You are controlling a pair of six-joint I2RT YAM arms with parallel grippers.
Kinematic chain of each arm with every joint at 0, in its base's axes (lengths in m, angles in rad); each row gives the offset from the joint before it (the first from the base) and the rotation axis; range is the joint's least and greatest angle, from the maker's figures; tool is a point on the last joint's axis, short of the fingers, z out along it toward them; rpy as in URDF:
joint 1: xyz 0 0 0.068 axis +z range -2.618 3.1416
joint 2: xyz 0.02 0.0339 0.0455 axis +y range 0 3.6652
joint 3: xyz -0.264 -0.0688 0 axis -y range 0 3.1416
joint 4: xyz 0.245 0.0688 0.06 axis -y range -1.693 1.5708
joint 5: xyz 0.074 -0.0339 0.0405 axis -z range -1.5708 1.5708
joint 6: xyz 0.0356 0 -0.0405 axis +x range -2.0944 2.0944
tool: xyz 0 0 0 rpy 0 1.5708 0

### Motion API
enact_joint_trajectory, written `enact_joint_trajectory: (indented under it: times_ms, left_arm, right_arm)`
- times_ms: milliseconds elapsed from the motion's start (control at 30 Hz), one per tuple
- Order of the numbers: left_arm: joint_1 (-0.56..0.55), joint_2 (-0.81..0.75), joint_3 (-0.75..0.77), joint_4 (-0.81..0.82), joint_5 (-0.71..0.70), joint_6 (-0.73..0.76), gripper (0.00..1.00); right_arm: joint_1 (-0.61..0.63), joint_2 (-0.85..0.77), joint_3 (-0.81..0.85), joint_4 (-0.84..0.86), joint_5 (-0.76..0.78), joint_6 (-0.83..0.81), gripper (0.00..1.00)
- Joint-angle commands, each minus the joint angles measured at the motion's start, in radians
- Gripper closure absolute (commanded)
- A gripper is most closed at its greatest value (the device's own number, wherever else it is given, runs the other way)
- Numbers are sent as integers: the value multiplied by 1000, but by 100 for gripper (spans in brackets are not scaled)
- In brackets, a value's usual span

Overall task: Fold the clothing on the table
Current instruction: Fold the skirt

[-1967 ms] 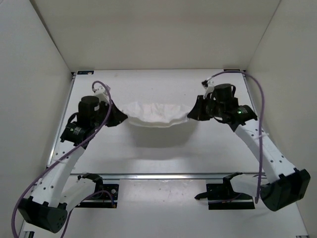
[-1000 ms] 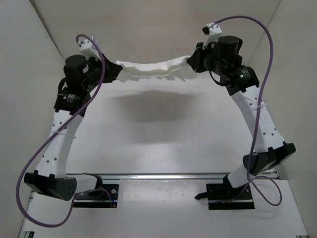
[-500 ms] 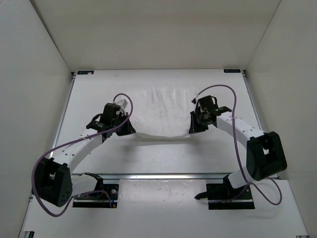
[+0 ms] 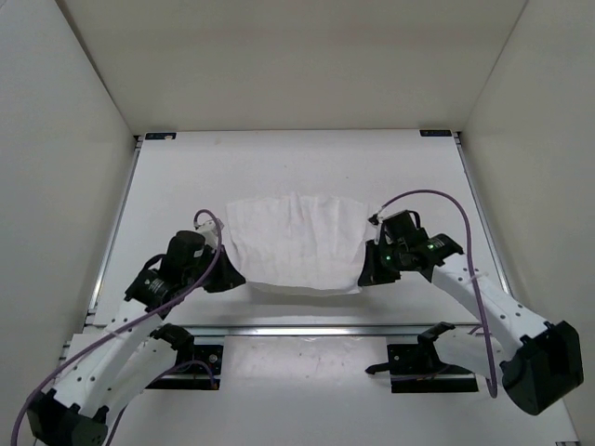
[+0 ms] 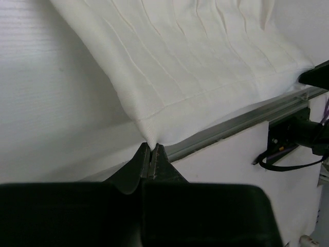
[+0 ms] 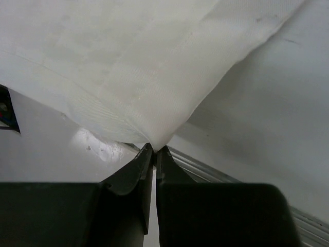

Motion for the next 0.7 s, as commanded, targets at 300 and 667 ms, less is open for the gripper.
enact_joint_trajectory:
  times_ms: [300,667]
  left_arm:
    - [119,-215,-17,-24,59,-109,100]
    - [294,301,116,504,50,-189,100]
  right_arm:
    - [-189,-233,11,-111,-150,-30,100]
    - [-410,305,322,63,-220,-123,100]
